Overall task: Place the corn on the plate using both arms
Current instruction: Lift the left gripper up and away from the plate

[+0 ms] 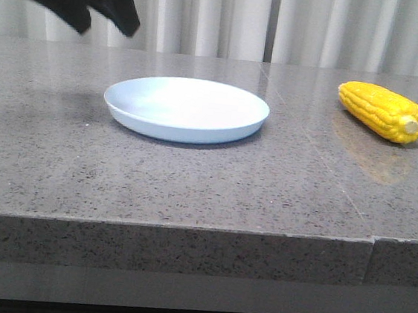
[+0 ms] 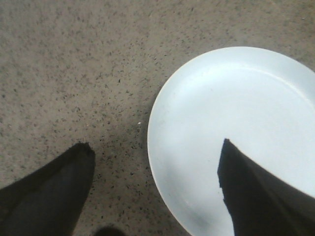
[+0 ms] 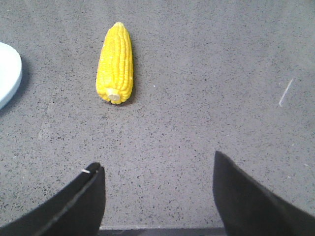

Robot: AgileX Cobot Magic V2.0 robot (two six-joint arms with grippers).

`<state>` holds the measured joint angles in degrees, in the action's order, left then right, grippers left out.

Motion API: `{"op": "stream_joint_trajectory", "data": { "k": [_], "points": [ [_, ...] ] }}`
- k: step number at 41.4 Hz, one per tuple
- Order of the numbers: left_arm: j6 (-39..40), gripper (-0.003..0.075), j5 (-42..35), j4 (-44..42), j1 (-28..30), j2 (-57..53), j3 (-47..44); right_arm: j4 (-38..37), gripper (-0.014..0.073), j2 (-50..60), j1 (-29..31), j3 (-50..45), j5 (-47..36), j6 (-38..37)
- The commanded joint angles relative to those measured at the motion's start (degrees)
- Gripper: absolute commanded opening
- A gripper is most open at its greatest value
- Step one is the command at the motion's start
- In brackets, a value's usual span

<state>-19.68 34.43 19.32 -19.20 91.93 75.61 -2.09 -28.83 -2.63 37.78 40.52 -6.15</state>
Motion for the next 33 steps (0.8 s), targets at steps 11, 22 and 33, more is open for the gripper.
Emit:
{"op": "stream_joint_trajectory", "data": {
  "k": [11, 22, 33],
  "points": [
    [-0.07, 0.0515, -1.13, -5.52, -6.12, -22.2, -8.81, -0.72, 0.0499, -0.71, 0.18, 1.94, -3.83, 0.34],
    [1.01, 0.0515, 5.51, -5.92, -7.03, -37.64, -15.56, -0.72, 0.0499, -0.71, 0.18, 1.94, -3.83, 0.34],
    [2.29, 0.0515, 7.41, -5.92, -7.03, -50.52, -21.68, -0.72, 0.0499, -0.71, 0.18, 1.94, -3.83, 0.34]
  ]
}}
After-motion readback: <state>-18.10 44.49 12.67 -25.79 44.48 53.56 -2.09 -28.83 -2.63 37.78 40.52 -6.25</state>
